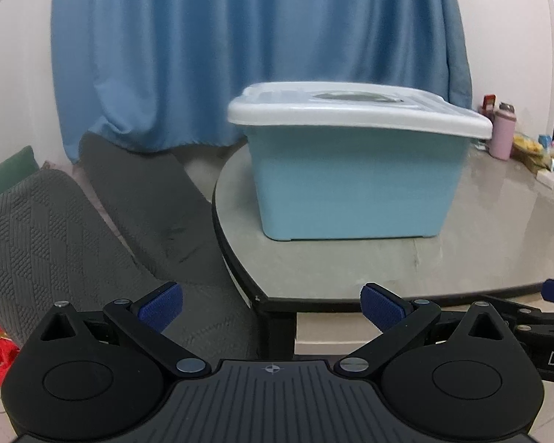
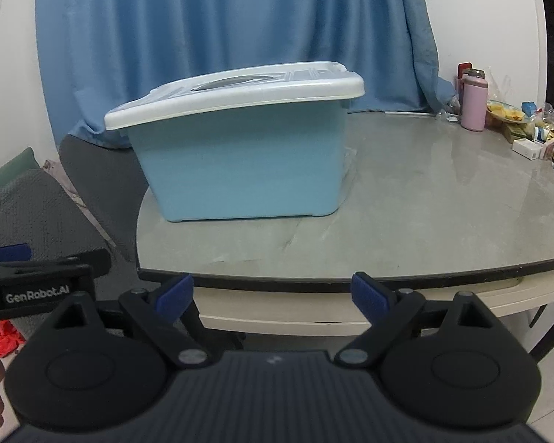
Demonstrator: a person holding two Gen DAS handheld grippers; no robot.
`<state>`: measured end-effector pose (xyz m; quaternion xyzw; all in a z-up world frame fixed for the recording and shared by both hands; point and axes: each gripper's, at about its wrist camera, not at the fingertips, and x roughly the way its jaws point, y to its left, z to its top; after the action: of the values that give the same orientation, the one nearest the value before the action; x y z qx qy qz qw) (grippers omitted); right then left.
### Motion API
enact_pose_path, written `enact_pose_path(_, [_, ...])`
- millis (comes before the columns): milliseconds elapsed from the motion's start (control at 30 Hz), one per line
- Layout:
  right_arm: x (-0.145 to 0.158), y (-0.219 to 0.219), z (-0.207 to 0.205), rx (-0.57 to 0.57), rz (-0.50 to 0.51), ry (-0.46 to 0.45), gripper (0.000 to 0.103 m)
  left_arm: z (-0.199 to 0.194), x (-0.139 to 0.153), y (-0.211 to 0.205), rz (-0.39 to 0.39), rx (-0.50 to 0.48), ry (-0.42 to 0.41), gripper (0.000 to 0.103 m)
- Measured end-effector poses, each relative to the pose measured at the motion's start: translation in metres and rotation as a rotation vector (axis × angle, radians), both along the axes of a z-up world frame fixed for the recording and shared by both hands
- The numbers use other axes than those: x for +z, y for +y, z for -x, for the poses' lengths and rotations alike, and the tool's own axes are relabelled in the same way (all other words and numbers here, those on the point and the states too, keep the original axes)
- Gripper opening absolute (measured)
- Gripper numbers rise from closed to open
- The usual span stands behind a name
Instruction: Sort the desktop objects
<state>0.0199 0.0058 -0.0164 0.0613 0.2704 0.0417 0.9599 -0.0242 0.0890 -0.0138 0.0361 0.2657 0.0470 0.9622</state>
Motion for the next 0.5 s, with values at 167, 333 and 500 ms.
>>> enact_pose_path(167, [0.0007, 0.0034, 0.0061, 0.003, -0.003, -0.014, 0.093, -0.0035, 0.0025, -0.0037, 0.007, -0.012, 0.005, 0.103])
enact_pose_path(333, [0.0007, 0.0064, 0.0074, 0.013, 0.003, -0.029, 0.093, -0.0066, 0.0045, -0.0054, 0.004, -0.013, 0.003, 0.103])
enact_pose_path(500, [0.0025, 0.0081, 0.0060, 0.016, 0.014, -0.040, 0.093, -0.0095, 0.0070, -0.0057, 0.006, -0.012, -0.006, 0.103])
